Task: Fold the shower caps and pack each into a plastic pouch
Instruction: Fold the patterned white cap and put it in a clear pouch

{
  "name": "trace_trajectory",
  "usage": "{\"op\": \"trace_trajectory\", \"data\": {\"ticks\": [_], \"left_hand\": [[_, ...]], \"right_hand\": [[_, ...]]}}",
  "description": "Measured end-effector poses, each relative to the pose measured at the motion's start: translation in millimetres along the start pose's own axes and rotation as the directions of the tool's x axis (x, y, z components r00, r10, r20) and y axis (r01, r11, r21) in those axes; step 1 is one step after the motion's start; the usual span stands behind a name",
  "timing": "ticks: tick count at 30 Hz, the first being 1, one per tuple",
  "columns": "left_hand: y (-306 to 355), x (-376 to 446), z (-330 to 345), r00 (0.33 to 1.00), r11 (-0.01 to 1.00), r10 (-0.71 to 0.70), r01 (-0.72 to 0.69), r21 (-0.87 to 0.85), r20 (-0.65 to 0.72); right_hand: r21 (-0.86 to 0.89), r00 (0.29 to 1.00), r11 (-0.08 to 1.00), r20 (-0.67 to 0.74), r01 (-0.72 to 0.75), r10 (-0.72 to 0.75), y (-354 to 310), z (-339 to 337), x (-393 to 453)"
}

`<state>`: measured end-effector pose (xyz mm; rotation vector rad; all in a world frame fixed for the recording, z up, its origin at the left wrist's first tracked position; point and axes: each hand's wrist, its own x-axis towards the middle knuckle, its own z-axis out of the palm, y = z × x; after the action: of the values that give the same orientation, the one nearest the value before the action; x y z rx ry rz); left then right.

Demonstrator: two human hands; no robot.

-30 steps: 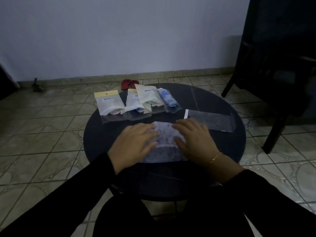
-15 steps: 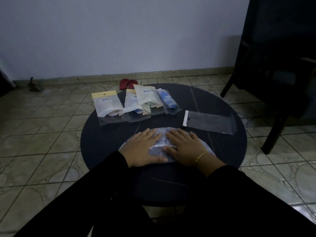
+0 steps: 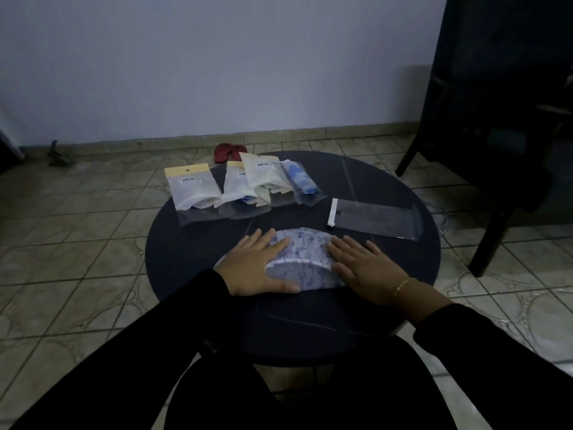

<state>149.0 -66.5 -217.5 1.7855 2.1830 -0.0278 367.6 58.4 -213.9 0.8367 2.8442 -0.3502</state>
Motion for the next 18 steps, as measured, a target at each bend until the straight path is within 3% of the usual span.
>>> {"op": "trace_trajectory", "data": {"ticks": [3, 5, 7, 12, 15, 18], "left_hand": [[1.5, -1.4, -1.5, 1.000, 1.000, -0.006, 0.006, -0.003, 0.007], [2.6, -2.4, -1.5, 1.000, 1.000, -0.017, 0.017, 0.007, 0.016], [4.4, -3.3, -1.7, 1.000, 1.000, -0.024, 0.024, 0.015, 0.020], [7.4, -4.2, -1.5, 0.997, 0.998, -0.063, 0.064, -0.009, 0.042], [11.2, -8.3, -0.3, 0.993, 0.990, -0.110, 0.113, -0.086, 0.039], [15.0, -5.5, -1.3, 0.985, 0.972, -0.174, 0.175, -0.156, 0.020]], "right_hand": [[0.099, 0.990, 0.992, -0.117, -0.073, 0.084, -3.8, 3.3, 0.4], [0.166, 0.944, 0.966, -0.233, -0.197, 0.232, -5.5, 1.6, -2.5], [0.187, 0.896, 0.926, -0.251, -0.328, 0.368, -7.0, -4.5, -5.1], [0.222, 0.834, 0.815, -0.014, -0.536, 0.552, -5.2, -21.3, 6.3], [0.269, 0.839, 0.796, 0.114, -0.542, 0.533, -2.3, -28.3, 16.2], [0.256, 0.855, 0.816, 0.130, -0.518, 0.502, -6.3, -38.7, 18.5]]}}
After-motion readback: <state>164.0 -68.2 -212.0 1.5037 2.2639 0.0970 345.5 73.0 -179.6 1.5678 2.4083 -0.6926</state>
